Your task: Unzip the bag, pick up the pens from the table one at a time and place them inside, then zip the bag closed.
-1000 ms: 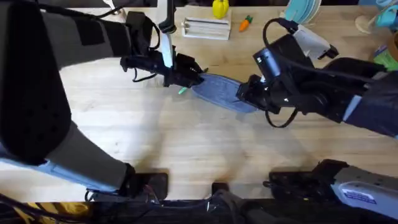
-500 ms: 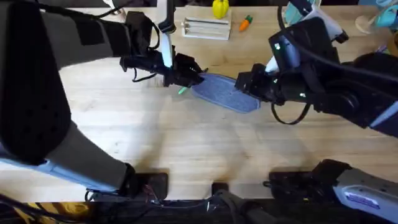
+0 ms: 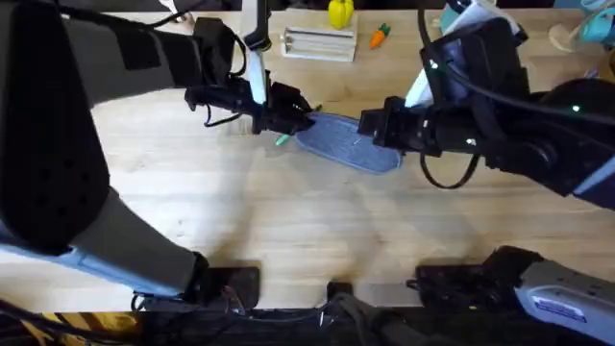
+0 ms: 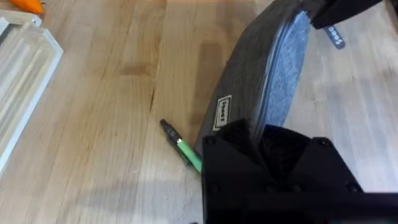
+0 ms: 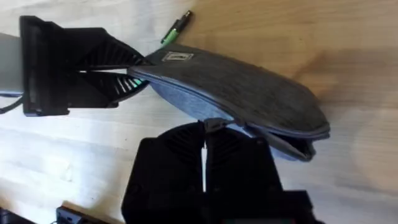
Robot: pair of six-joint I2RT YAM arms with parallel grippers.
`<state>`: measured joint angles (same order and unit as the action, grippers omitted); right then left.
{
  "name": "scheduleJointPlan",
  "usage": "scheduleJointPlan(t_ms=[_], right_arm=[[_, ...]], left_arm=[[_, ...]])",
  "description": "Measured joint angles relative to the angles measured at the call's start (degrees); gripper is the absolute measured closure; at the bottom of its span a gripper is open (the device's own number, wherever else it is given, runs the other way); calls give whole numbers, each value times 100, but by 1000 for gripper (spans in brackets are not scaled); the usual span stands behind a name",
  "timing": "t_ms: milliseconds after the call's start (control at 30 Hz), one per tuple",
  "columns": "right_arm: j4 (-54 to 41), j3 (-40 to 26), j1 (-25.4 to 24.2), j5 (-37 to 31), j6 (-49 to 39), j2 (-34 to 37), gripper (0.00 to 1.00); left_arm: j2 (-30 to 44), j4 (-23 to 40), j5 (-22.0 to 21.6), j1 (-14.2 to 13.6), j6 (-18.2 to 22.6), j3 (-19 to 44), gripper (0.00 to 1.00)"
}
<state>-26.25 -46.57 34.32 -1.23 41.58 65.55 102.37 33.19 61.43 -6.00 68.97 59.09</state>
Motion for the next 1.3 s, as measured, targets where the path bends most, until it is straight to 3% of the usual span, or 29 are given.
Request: scheduleJointPlan(t_ms=[233, 467, 700, 1000, 1133, 1300], right_arm=[[650, -195, -5, 652, -168, 645, 972], [649, -1166, 6, 1445, -555, 1691, 972], [689, -1925, 153, 1714, -726, 2539, 972], [952, -2190, 184, 1914, -768, 2971, 971], [1013, -2209, 145, 1971, -901, 2968, 844], [819, -2347, 89, 2173, -1208, 2748, 538]], left_arm=[[0, 0, -1, -2, 0, 0, 959], [0, 2, -1, 0, 0, 0, 959], [0, -2, -11, 57, 0, 0, 959], [0, -2, -91, 162, 0, 0, 959], [0, 1, -84, 153, 2, 0, 959], [0, -9, -86, 122, 0, 0, 959]])
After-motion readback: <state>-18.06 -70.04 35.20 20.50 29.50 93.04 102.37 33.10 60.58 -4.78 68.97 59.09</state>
